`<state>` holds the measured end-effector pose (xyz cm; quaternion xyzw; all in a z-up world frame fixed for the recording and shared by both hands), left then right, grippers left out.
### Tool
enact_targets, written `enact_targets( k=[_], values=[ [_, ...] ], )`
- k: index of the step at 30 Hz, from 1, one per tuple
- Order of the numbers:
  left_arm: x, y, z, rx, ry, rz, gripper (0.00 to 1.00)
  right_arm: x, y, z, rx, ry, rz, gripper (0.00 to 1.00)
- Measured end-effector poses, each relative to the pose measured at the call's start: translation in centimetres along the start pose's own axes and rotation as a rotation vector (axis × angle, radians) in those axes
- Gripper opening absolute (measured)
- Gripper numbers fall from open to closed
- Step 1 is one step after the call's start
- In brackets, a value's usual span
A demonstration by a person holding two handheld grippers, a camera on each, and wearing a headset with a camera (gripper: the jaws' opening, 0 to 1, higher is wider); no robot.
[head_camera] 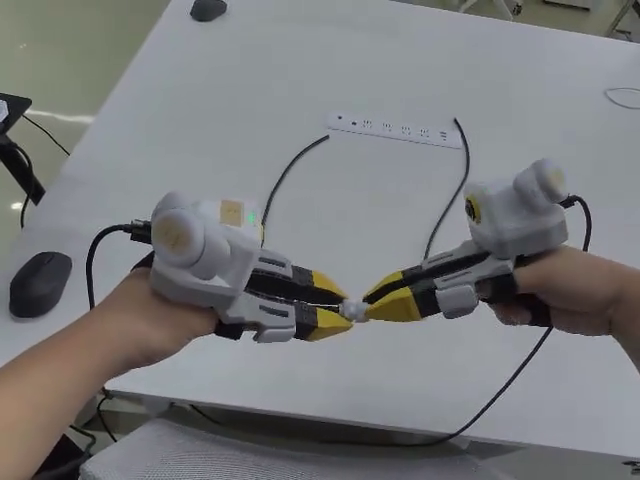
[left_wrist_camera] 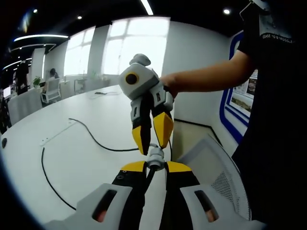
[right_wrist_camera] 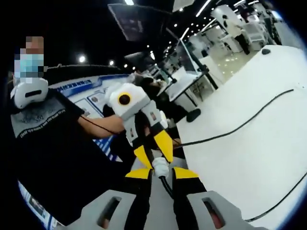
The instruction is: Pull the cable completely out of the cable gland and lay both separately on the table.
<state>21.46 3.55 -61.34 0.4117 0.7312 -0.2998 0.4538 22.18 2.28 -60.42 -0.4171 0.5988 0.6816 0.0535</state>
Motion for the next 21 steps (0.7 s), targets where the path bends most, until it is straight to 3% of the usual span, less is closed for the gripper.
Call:
enact_targets(
  k=[11,17,19,21],
  values=[
    [0.2,-0.1,-0.1,-0.013,0.007,0.009,0.14,1.2,-0.2,0.8,-0.024,0.042,0.072,0.10],
    [0.4,-0.1,0.2,-0.007,0.025,0.040,0.14,1.3,-0.4,0.8,-0.020,0.023,0.117,0.08],
    [0.5,0.0,0.3,-0.002,0.031,0.029,0.14,1.3,-0.4,0.9,-0.007,0.035,0.082,0.08],
    [0.7,0.1,0.4,0.000,0.037,0.020,0.14,1.4,-0.7,0.8,0.026,0.072,0.002,0.07]
  ],
)
Point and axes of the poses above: the centre of the closed fingertips' face, and the gripper's own axes: z roughly forward along the fingers, y roughly to its left, x roughly out of its underside, the point moved 1 cm from there along -z, roughly backward along the fingers, and after that the axes turned 15 degrees about -x, right-handed, at the moved point
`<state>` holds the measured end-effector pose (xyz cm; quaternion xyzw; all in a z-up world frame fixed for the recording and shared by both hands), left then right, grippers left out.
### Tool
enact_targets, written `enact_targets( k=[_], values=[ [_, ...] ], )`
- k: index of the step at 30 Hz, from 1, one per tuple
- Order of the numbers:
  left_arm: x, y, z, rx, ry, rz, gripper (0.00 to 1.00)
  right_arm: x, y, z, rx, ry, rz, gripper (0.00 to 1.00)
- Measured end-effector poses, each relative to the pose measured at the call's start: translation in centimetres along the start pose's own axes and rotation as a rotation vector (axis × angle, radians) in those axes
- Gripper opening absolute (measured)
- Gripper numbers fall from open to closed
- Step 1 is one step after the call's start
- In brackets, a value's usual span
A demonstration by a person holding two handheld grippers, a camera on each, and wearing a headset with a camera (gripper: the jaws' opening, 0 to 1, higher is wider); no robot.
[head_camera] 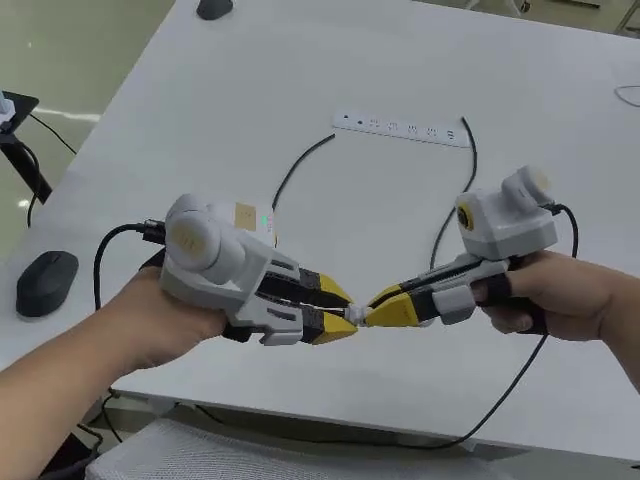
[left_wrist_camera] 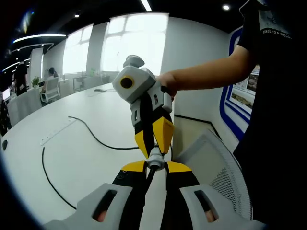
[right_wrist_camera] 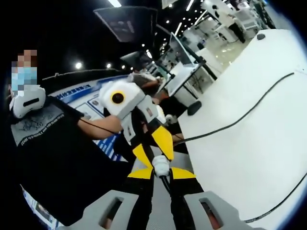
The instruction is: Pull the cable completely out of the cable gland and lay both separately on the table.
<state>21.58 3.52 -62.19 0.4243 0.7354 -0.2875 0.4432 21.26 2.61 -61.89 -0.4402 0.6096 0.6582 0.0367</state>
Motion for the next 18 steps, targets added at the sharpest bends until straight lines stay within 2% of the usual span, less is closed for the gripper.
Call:
enact_targets(
  k=[4,5,8,11,12,14,16,17,18],
  values=[
    [0.4,0.1,0.1,-0.001,0.013,-0.017,0.14,0.1,-0.2,0.1,0.060,0.058,-0.106,0.07],
    [0.4,0.2,0.1,0.000,0.013,-0.030,0.14,0.1,-0.2,0.2,0.083,0.076,-0.162,0.07],
    [0.5,0.3,0.0,0.006,0.012,-0.056,0.14,0.0,-0.1,0.3,0.135,0.110,-0.268,0.07],
    [0.4,0.1,-0.1,0.018,0.012,-0.071,0.14,0.1,0.3,0.4,0.182,0.168,-0.390,0.07],
    [0.4,0.1,-0.1,0.019,0.013,-0.071,0.14,0.0,0.3,0.4,0.210,0.181,-0.423,0.07],
    [0.2,0.3,-0.2,0.023,0.011,-0.098,0.14,-0.1,0.3,0.2,0.259,0.234,-0.542,0.07],
    [0.1,0.3,-0.4,0.034,0.004,-0.120,0.14,-0.1,0.9,0.5,0.308,0.285,-0.623,0.07],
    [0.0,0.2,-0.5,0.039,0.000,-0.135,0.14,0.0,0.9,0.5,0.316,0.292,-0.633,0.07],
    [-0.1,0.2,-0.5,0.037,-0.002,-0.136,0.14,-0.2,0.7,0.3,0.353,0.318,-0.688,0.07]
  ],
)
Point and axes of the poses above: the centre of the closed fingertips' face, and the gripper's own axes: z roughly forward along the fingers, y roughly to its left, x roughly out of its underside, the point moved 1 cm from there along -z, roughly backward along the fingers, and after that the axes turned 15 degrees about -x, right-handed, at the moved point
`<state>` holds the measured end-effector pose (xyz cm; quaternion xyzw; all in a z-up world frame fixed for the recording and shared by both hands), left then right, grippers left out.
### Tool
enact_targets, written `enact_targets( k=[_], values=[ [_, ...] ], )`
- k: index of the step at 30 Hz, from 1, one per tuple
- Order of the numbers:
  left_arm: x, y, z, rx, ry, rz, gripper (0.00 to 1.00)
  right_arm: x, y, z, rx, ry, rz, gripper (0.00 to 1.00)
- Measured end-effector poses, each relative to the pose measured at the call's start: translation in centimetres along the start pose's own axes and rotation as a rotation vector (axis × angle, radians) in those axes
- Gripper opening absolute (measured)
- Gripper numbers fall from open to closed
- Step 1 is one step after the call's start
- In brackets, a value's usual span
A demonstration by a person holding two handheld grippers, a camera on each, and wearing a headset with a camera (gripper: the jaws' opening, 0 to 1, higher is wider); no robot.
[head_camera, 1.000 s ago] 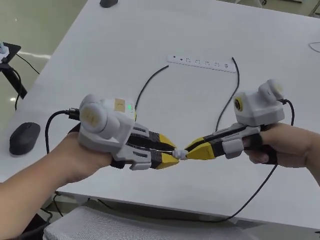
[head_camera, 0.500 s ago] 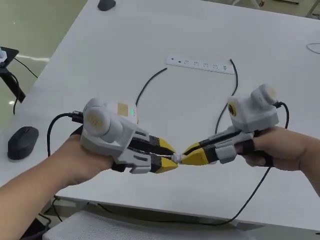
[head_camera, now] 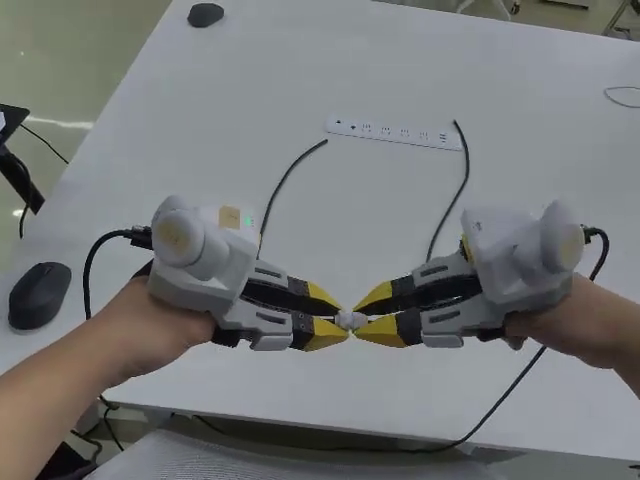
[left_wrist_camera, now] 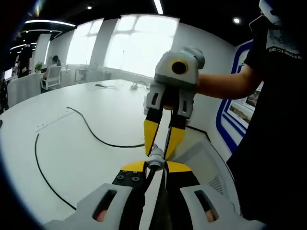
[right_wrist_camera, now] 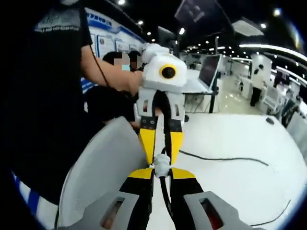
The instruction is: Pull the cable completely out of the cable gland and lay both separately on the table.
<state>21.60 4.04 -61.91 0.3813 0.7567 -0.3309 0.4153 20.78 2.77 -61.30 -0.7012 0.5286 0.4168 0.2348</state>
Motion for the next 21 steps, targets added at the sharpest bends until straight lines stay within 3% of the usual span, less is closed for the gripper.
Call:
enact_targets(
  k=[5,9,13,17,19,21],
  values=[
    [0.05,-0.22,-0.11,0.011,0.002,-0.036,0.14,0.24,0.15,0.27,0.082,0.108,-0.162,0.07],
    [-0.13,-0.02,-0.15,0.005,-0.007,-0.058,0.14,0.24,-0.08,0.21,0.122,0.116,-0.179,0.07],
    [-0.44,-0.12,-0.21,-0.002,-0.019,-0.049,0.15,0.06,-0.32,-0.03,0.142,0.109,-0.178,0.08],
    [-0.42,-0.06,-0.08,-0.005,-0.024,-0.028,0.15,0.18,-0.54,-0.15,0.135,0.074,-0.124,0.08],
    [-0.32,-0.11,-0.02,-0.007,-0.021,-0.021,0.15,0.21,-0.41,-0.11,0.120,0.022,-0.030,0.09],
    [-0.14,-0.10,0.03,-0.010,-0.013,-0.018,0.15,-0.18,-0.27,-0.10,0.103,-0.022,-0.017,0.12]
  ],
)
Point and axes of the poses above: the centre of the closed fingertips' face, and the gripper's own axes: z roughly forward along the fingers, y roughly to its left, x roughly out of its underside, the point moved 1 cm from there along -z, roughly backward along the fingers, and after that the axes turned 15 degrees about -x, right-handed, at the moved point
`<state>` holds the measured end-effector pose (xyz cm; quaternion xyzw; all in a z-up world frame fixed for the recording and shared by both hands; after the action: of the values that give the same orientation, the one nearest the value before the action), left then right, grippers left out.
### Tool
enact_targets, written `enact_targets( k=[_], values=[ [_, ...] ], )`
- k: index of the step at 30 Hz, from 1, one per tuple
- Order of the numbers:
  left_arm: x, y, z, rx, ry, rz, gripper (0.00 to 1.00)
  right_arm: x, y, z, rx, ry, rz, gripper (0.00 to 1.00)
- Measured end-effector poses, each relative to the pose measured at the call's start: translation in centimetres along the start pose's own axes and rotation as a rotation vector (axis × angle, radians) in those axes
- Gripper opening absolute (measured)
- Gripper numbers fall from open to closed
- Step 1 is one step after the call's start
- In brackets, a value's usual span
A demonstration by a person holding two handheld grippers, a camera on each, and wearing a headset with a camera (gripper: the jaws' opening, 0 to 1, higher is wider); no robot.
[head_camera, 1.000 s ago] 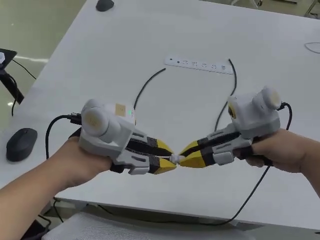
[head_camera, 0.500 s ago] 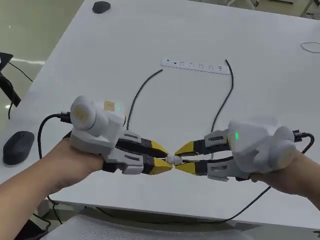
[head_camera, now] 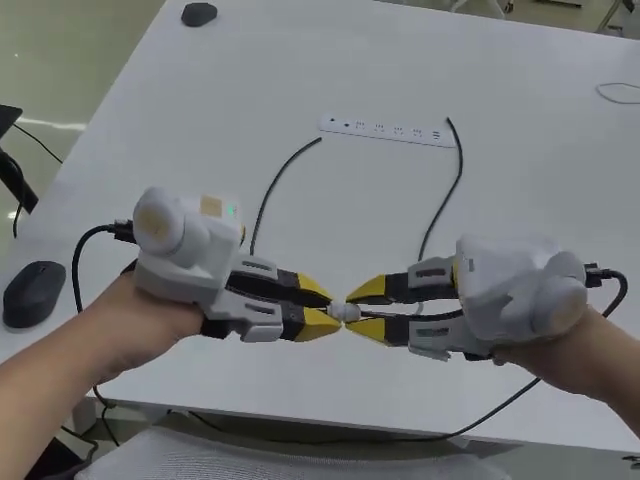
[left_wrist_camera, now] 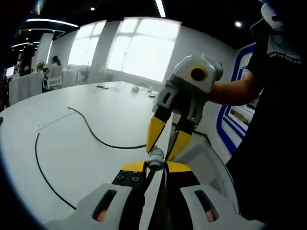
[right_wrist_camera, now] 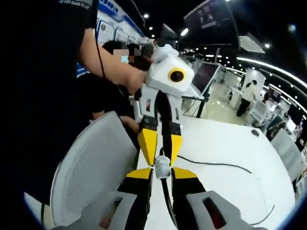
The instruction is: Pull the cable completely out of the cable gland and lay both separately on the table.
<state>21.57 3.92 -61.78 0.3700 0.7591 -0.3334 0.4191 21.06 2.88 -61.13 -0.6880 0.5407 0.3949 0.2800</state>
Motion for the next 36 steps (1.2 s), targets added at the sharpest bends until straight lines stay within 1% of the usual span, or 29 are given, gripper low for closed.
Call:
enact_targets(
  k=[1,2,3,4,5,6,7,8,9,10,11,12,13,15,16,18,19,22,25,27,29,33,35,36],
  values=[
    [0.1,0.0,0.0,0.002,0.004,0.000,0.15,0.2,0.1,-0.1,-0.008,-0.008,0.044,0.14],
    [0.1,0.0,0.0,0.001,0.002,0.006,0.15,0.4,0.2,-0.1,-0.029,-0.022,0.101,0.16],
    [0.1,-0.1,-0.1,0.001,-0.002,0.013,0.15,0.3,-0.1,-0.4,-0.042,-0.060,0.127,0.16],
    [0.0,0.0,-0.1,0.001,-0.004,0.015,0.15,0.3,-0.2,-0.4,-0.046,-0.066,0.138,0.14],
    [0.1,0.0,-0.1,0.001,-0.003,0.018,0.15,0.6,-0.2,-0.6,-0.075,-0.097,0.244,0.15],
    [0.1,-0.1,-0.1,-0.001,-0.006,0.036,0.15,0.8,-0.3,-0.7,-0.095,-0.118,0.323,0.18],
    [0.1,-0.1,-0.1,-0.002,-0.005,0.042,0.15,0.8,-0.6,-0.9,-0.108,-0.135,0.377,0.20],
    [0.1,-0.1,0.0,-0.003,-0.003,0.045,0.15,0.3,-1.0,-1.2,-0.138,-0.203,0.438,0.20],
    [0.1,-0.1,0.0,-0.003,-0.002,0.047,0.15,-0.1,-0.9,-1.3,-0.179,-0.245,0.501,0.19],
    [0.0,-0.1,0.0,-0.004,-0.005,0.053,0.15,-0.2,-1.3,-1.5,-0.202,-0.283,0.572,0.19],
    [0.0,-0.1,0.0,-0.004,-0.007,0.059,0.15,-0.4,-1.6,-1.6,-0.215,-0.309,0.591,0.19],
    [0.0,-0.1,0.0,-0.005,-0.007,0.066,0.15,-0.4,-1.2,-1.5,-0.286,-0.324,0.662,0.19],
    [0.0,-0.1,0.1,-0.005,-0.006,0.070,0.15,-0.2,-0.8,-1.4,-0.320,-0.313,0.689,0.19],
    [0.0,-0.1,0.1,-0.003,-0.003,0.079,0.15,0.6,-0.9,-1.0,-0.328,-0.278,0.688,0.20],
    [0.0,-0.1,0.1,-0.003,-0.001,0.082,0.15,0.8,-1.0,-0.7,-0.327,-0.278,0.691,0.19],
    [0.0,-0.1,0.0,-0.004,0.000,0.090,0.15,0.7,-0.7,-0.6,-0.355,-0.289,0.729,0.18],
    [0.0,-0.1,0.0,-0.001,0.001,0.092,0.15,0.7,-0.5,-0.4,-0.368,-0.290,0.728,0.18],
    [0.1,-0.2,0.1,0.004,0.004,0.092,0.15,0.7,-0.2,-0.2,-0.384,-0.295,0.729,0.16],
    [0.2,-0.3,0.1,0.009,0.009,0.089,0.15,0.8,-0.2,0.0,-0.386,-0.302,0.734,0.13],
    [0.2,-0.2,0.2,0.009,0.009,0.089,0.15,0.7,0.2,0.1,-0.406,-0.308,0.738,0.10],
    [0.3,-0.2,0.3,0.012,0.011,0.086,0.15,0.8,0.2,0.2,-0.406,-0.308,0.739,0.10],
    [0.4,-0.1,0.5,0.016,0.019,0.078,0.15,0.8,0.3,0.2,-0.395,-0.295,0.694,0.08],
    [0.4,-0.2,0.6,0.019,0.021,0.074,0.15,0.9,0.2,0.1,-0.380,-0.282,0.642,0.08],
    [0.3,-0.2,0.6,0.018,0.022,0.070,0.15,0.9,0.1,0.1,-0.358,-0.272,0.592,0.08]
  ],
)
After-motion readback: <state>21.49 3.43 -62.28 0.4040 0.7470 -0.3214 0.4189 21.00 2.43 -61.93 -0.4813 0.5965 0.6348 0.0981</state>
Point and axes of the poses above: the centre of the closed fingertips' face, and the gripper's own axes: z roughly forward along the fingers, y roughly to its left, x roughly out of its underside, the point moved 1 cm from there along -z, roughly backward along the fingers, and after that the axes turned 15 degrees about -x, right-handed, at the moved point
